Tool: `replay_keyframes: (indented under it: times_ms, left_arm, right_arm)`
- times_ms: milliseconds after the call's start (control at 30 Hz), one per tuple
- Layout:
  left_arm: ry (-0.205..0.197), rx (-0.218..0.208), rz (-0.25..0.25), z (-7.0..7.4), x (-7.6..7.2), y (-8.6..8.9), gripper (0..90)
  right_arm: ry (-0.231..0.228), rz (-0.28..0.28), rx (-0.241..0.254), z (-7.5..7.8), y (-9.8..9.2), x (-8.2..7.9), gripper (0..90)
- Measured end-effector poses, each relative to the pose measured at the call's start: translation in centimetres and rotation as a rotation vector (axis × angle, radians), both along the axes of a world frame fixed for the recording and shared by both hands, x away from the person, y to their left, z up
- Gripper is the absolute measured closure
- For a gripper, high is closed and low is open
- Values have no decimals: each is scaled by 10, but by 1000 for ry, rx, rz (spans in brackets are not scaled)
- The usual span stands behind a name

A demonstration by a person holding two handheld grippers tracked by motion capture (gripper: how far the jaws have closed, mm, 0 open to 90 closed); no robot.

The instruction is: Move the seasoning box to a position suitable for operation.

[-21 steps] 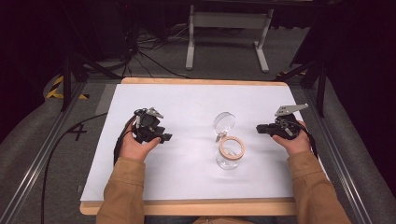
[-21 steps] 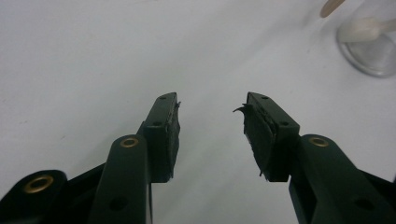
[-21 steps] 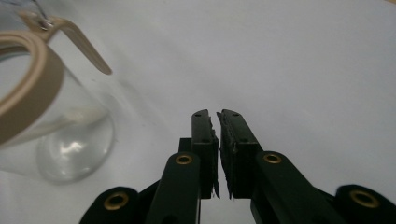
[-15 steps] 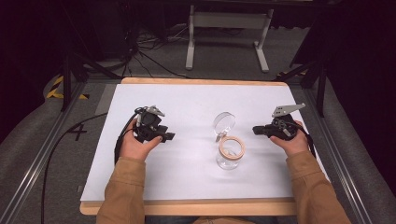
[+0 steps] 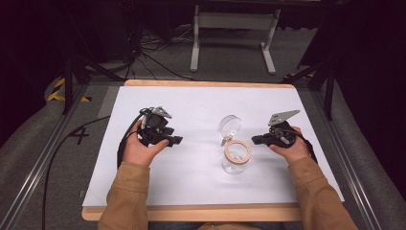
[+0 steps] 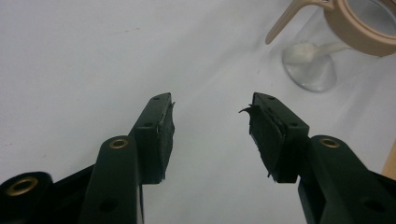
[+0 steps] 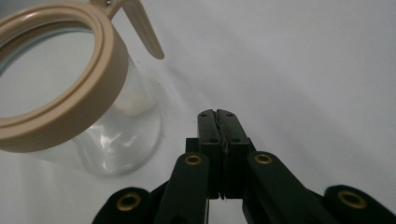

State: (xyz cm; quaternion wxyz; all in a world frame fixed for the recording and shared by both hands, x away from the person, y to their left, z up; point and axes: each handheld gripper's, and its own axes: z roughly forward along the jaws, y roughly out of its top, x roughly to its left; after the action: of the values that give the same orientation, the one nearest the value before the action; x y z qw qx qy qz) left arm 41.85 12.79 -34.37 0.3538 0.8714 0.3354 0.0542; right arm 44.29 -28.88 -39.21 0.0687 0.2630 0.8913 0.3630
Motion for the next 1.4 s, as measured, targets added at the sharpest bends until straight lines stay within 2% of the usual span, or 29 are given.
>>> replay_keyframes:
  times_ms: [133, 500, 533, 767, 1000, 1167, 1400]
  left_arm:
    - [5, 8, -15, 2, -2, -3, 509]
    - [-6, 7, -18, 4, -4, -4, 498]
    - [-7, 15, -15, 4, -4, -4, 498]
    - [-10, 33, -24, 4, -4, -5, 491]
    - [-8, 25, -20, 2, -3, -5, 489]
    - [-12, 12, -24, 2, 0, -8, 483]
    - [-21, -5, -46, 1, 4, -16, 536]
  right_arm:
    - [16, 31, -41, -8, 12, -1, 895]
    - [42, 111, -72, -13, 25, -7, 896]
    - [51, 139, -84, -14, 29, -9, 897]
    - [43, 141, -100, -15, 30, -10, 898]
    - [34, 155, -116, -14, 31, -13, 899]
    - [35, 185, -138, -12, 37, -24, 898]
    - [27, 215, -163, -11, 44, -39, 898]
